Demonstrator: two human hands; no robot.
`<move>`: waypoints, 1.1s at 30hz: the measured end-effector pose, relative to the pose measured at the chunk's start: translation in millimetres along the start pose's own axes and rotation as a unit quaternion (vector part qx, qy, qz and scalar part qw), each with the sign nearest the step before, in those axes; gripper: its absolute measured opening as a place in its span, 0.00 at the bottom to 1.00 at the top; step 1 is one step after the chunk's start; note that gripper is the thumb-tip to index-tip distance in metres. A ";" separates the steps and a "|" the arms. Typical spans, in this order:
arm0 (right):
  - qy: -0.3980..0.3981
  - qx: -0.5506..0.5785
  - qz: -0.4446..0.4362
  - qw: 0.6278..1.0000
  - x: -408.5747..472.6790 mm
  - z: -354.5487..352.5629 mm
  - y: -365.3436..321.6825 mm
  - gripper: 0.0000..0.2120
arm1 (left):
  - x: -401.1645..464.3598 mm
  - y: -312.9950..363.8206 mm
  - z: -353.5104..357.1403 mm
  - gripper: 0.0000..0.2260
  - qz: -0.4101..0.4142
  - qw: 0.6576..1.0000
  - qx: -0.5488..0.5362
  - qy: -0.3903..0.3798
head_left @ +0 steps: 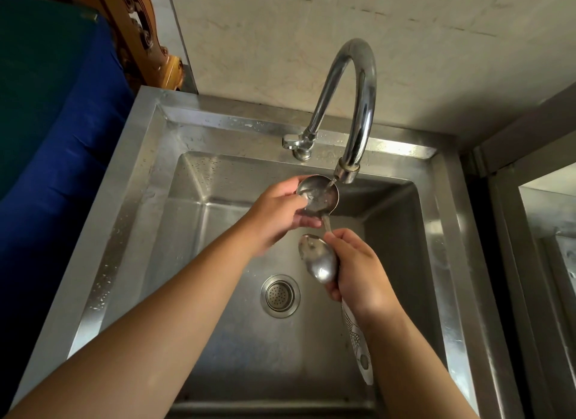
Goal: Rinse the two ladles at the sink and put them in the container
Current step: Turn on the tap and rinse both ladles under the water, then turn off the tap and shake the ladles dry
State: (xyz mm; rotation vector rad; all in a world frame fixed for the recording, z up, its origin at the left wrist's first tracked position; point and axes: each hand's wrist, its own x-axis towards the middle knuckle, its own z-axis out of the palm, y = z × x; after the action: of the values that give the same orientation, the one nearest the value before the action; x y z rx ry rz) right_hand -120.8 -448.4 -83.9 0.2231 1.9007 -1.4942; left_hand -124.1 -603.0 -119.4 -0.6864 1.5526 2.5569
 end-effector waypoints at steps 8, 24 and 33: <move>-0.011 0.020 -0.013 1.000 -3.1 -2.2 6.4 0.15 | -7.6 -8.5 -14.1 0.24 -0.020 0.996 -0.087 0.005; 0.036 -0.080 -0.083 0.993 -23.9 -7.9 12.2 0.12 | 34.9 19.0 -26.4 0.38 0.153 0.716 0.679 0.057; 0.047 -0.033 -0.089 0.994 -36.4 -10.1 16.5 0.13 | 14.4 -11.8 -16.4 0.36 0.172 0.733 0.653 0.083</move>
State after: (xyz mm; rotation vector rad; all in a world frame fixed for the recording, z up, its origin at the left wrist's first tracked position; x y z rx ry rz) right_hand -89.2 -423.9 -73.7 0.0967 2.0877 -1.5585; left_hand -128.2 -613.7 -141.4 -0.3886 3.0271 0.8492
